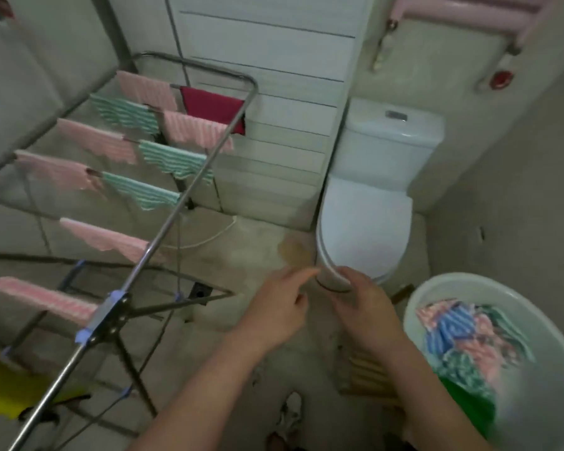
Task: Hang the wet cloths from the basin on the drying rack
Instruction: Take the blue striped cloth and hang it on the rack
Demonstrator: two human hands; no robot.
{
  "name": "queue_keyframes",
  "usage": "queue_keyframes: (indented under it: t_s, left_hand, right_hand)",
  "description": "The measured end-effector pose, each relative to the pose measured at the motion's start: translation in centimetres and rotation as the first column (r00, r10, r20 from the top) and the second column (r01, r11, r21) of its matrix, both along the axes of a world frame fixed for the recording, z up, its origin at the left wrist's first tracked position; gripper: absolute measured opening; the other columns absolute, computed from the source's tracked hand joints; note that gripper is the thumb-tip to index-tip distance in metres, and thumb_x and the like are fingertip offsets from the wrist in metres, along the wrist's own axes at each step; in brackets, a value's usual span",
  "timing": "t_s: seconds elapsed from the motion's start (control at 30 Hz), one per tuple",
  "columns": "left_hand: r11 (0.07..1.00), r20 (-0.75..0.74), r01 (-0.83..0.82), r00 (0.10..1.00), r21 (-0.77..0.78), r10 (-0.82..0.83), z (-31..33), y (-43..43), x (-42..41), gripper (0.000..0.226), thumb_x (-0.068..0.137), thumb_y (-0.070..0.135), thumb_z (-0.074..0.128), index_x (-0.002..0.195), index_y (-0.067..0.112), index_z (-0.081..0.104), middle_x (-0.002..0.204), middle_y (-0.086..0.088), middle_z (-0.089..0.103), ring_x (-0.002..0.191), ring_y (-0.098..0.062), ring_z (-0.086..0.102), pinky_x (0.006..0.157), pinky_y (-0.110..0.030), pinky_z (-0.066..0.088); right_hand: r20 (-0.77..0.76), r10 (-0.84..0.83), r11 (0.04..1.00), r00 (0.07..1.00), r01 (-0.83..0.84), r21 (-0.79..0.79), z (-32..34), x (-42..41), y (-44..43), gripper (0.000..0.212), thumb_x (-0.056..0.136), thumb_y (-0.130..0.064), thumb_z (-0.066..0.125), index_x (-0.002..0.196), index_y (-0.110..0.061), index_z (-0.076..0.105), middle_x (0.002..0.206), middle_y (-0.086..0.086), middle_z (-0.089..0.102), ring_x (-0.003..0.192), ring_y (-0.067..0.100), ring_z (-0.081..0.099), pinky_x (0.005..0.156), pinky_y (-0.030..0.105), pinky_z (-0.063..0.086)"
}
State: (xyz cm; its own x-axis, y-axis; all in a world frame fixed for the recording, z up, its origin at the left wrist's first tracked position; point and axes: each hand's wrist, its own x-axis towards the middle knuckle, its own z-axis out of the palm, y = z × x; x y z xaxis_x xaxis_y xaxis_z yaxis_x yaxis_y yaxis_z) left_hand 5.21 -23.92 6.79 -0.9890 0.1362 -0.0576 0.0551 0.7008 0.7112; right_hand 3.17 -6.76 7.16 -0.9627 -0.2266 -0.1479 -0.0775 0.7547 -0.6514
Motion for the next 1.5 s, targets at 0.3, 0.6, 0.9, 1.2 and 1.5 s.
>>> queue_keyframes:
  t_s: [0.3,0.6,0.9,1.2,1.5]
  left_hand:
    - [0.862,0.178,0.482,0.872,-0.160,-0.455,-5.8,15.8,-5.0,0.046,0.088,0.013,0.046,0.133,0.023,0.051,0.136,-0.001,0.049,0.124,-0.024,0.043,0.105,-0.042,0.039]
    - [0.549,0.251,0.692,0.700,-0.468,-0.669,-8.6,27.7,-6.5,0.033,0.081,0.014,0.055,0.113,0.015,0.060,0.126,-0.009,0.050,0.119,-0.030,0.041,0.092,-0.043,0.039]
    - [0.487,0.571,0.789,0.611,-0.376,-0.548,-15.4,34.1,-7.2,0.028,0.085,0.019,0.058,0.112,0.012,0.062,0.123,-0.013,0.055,0.115,-0.031,0.051,0.091,-0.039,0.047]
    - [0.484,0.443,0.707,0.704,-0.515,-0.556,-15.7,34.4,-6.6,0.022,0.089,0.003,0.049,0.105,0.004,0.064,0.110,-0.016,0.063,0.104,-0.034,0.060,0.085,-0.044,0.050]
    - [0.647,0.448,0.658,0.746,-0.386,-0.492,-18.2,36.6,-7.5,0.064,0.079,0.019,0.063,0.139,0.014,0.039,0.142,-0.014,0.037,0.133,-0.034,0.030,0.110,-0.040,0.027]
  right_hand:
    - [0.213,-0.400,0.916,0.891,0.386,0.109,-7.3,-0.3,15.1,0.069,0.085,-0.027,0.068,0.145,-0.016,0.035,0.146,0.008,0.044,0.134,0.028,0.041,0.108,0.037,0.032]
    - [0.346,-0.503,0.859,0.792,0.413,0.303,-14.7,1.4,24.9,0.064,0.085,-0.015,0.061,0.143,-0.008,0.035,0.139,0.023,0.046,0.127,0.038,0.045,0.104,0.041,0.036]
    - [0.299,-0.523,0.840,0.798,0.423,0.339,-17.4,0.6,28.2,0.017,0.083,-0.014,0.055,0.087,-0.009,0.071,0.093,0.017,0.068,0.090,0.033,0.064,0.074,0.033,0.044]
    - [0.620,-0.600,0.258,0.506,0.855,-0.449,-13.1,0.4,30.1,0.015,0.082,-0.008,0.056,0.074,-0.010,0.068,0.086,0.004,0.068,0.071,0.005,0.061,0.057,0.022,0.049]
    - [0.813,-0.436,-0.162,0.387,0.855,-0.493,-11.3,0.6,31.0,0.014,0.082,-0.022,0.049,0.070,-0.017,0.054,0.062,0.001,0.055,0.071,0.017,0.058,0.042,0.019,0.031]
